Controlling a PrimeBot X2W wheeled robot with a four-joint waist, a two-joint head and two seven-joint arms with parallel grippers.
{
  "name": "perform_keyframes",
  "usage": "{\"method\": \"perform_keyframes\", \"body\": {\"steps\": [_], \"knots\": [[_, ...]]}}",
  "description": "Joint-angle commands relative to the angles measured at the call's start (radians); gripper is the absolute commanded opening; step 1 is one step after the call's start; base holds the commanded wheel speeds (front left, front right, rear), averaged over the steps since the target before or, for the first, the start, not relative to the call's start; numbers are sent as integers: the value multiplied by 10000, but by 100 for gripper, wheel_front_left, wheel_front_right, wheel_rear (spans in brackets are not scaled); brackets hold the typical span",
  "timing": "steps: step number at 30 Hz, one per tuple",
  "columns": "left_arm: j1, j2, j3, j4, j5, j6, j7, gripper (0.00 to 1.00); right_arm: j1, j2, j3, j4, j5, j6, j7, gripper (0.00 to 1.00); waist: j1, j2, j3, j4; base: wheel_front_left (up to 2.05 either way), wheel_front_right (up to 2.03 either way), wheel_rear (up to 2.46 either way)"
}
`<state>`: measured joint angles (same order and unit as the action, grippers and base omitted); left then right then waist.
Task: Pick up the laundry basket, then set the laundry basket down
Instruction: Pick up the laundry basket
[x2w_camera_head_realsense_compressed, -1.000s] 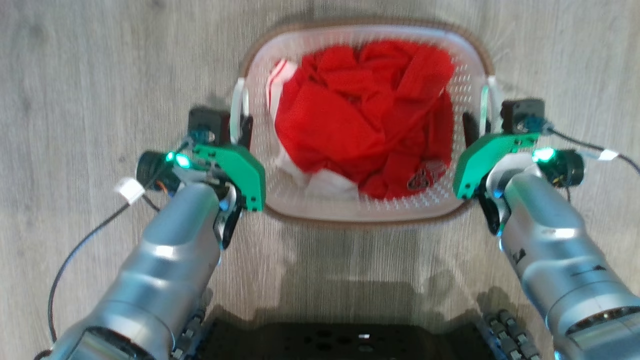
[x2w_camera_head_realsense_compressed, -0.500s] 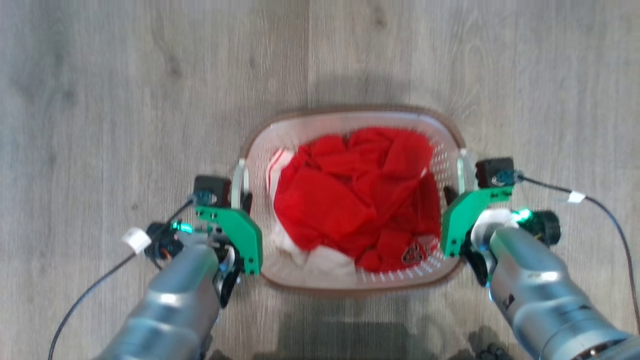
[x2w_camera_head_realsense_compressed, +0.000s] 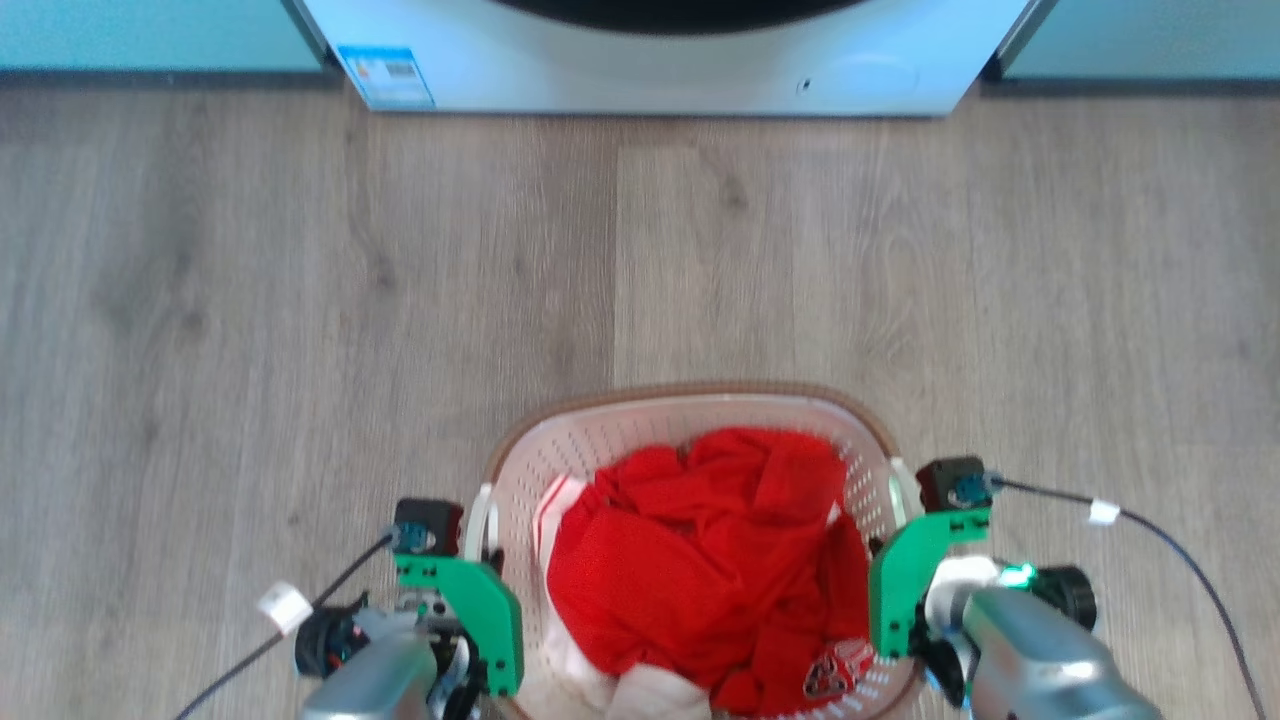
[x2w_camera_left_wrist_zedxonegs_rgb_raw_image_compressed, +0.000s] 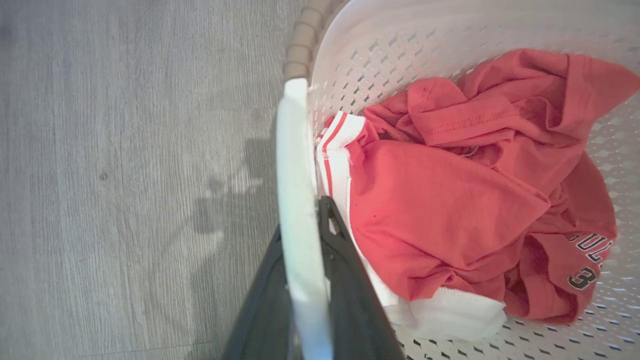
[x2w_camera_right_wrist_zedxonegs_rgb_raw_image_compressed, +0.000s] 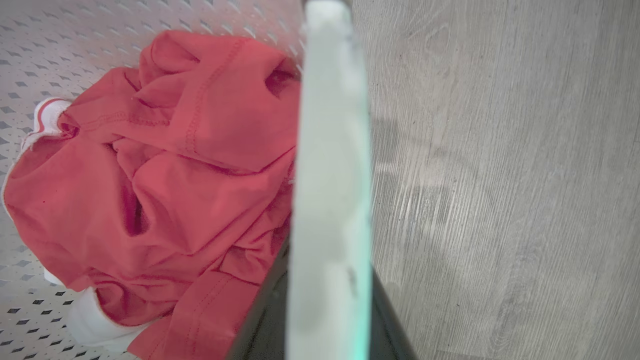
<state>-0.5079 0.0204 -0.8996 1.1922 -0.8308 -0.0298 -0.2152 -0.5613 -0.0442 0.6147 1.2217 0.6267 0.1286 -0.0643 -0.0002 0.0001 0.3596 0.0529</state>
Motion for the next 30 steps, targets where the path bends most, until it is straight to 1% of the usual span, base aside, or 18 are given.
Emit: {"method": "perform_keyframes", "body": {"steps": [1, 15, 30], "knots": [[-61, 298, 126, 46, -92, 63, -70, 0, 443, -60, 370, 17, 15, 21, 59, 0, 2, -1, -514, -44, 0, 0, 0], [899, 298, -438, 200, -664, 85, -29, 0, 1484, -60, 1349, -62, 999, 21, 528, 0, 2, -1, -2345, -255, 0, 0, 0], [1148, 298, -903, 410, -886, 50, -16, 0, 1788, -60, 1992, 52, 1523, 21, 517, 0, 2, -1, -3290, -373, 0, 0, 0]]}}
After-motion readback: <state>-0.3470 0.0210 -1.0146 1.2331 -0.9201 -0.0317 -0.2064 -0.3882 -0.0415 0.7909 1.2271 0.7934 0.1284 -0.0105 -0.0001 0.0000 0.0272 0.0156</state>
